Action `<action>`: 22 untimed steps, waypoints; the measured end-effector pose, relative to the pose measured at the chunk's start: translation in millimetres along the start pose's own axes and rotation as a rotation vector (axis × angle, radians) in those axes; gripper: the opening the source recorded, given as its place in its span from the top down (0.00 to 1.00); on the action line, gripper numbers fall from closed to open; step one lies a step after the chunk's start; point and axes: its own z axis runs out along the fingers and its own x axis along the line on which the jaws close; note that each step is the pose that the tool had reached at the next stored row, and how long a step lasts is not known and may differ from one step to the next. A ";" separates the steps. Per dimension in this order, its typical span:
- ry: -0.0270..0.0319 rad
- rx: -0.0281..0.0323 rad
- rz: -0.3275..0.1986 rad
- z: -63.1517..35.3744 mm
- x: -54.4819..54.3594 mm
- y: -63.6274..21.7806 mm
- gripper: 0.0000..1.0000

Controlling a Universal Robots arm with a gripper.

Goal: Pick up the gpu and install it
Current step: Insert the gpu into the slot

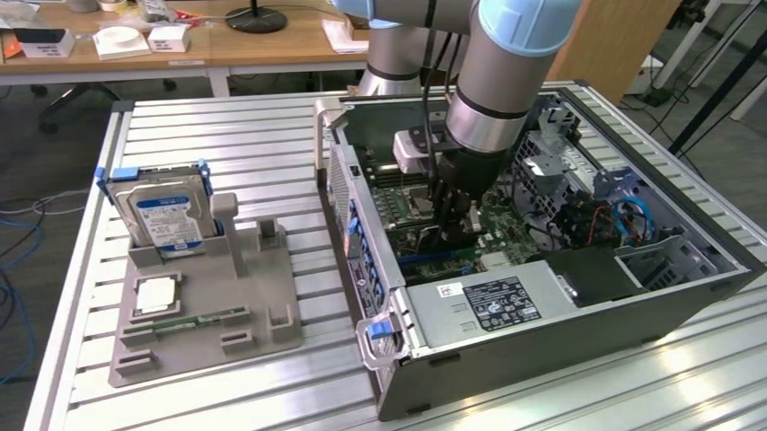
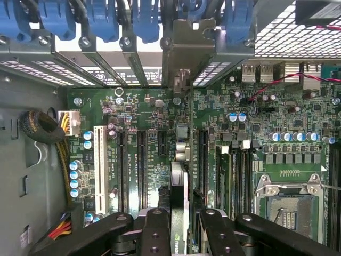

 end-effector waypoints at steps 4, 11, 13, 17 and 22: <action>0.0000 0.0000 0.000 0.8 0.1 0.2 0.74; 0.0000 0.0001 0.002 2.0 0.1 1.3 0.74; -0.0002 0.0002 0.002 2.1 0.1 1.8 0.74; 0.0000 0.0001 0.003 2.2 0.2 2.1 0.74; 0.0000 0.0001 0.003 2.7 0.2 2.1 0.74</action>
